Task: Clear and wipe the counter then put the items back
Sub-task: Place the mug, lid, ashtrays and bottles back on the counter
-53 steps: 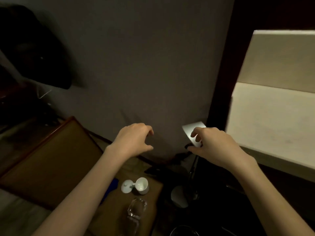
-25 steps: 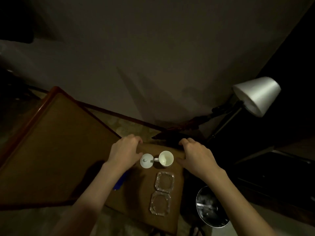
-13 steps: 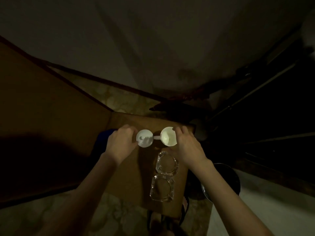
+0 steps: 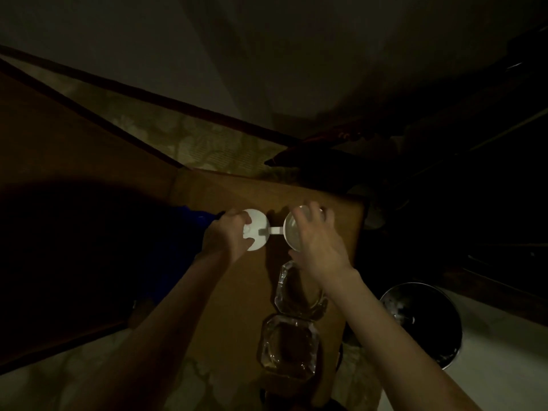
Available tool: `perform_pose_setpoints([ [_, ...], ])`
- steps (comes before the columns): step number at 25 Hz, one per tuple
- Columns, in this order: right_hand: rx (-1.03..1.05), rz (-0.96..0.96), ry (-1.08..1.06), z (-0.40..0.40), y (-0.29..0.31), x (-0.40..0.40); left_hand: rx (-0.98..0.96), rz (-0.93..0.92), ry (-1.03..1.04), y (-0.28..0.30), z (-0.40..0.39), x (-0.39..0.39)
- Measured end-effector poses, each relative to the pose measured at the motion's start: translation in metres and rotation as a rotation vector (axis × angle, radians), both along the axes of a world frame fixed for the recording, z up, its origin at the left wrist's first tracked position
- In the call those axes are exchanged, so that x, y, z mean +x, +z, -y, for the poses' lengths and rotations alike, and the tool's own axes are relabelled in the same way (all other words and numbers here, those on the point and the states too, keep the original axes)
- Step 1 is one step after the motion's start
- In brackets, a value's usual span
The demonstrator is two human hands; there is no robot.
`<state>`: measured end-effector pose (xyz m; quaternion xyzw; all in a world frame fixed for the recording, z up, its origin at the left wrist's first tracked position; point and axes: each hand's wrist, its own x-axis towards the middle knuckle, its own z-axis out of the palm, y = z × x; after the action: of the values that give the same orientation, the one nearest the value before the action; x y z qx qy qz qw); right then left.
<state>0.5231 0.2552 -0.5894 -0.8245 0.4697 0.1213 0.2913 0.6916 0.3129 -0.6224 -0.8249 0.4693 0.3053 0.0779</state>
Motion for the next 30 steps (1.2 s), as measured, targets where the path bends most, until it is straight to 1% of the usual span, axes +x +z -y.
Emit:
perform_pose_setpoints([
  [3,-0.012,-0.011,-0.018,0.002,-0.002,-0.004,-0.095,-0.008,0.082,-0.011,0.000,0.001],
  [6,0.009,0.012,-0.022,0.002,0.005,-0.006,-0.088,0.002,0.103,-0.007,0.002,0.000],
  [9,-0.039,0.034,0.000,0.001,0.024,-0.009,-0.058,0.008,0.099,0.013,0.007,0.004],
  [12,-0.099,0.065,-0.003,0.001,0.055,-0.012,-0.128,-0.038,0.095,0.045,0.006,0.006],
  [17,-0.158,0.080,0.008,-0.001,0.131,-0.021,-0.227,-0.049,0.046,0.130,-0.001,0.003],
  [27,-0.258,0.136,-0.014,-0.009,0.336,-0.037,-0.305,-0.002,-0.050,0.341,0.004,0.010],
  [30,-0.285,0.163,-0.037,-0.016,0.402,-0.052,-0.374,0.024,-0.137,0.403,0.008,0.006],
])
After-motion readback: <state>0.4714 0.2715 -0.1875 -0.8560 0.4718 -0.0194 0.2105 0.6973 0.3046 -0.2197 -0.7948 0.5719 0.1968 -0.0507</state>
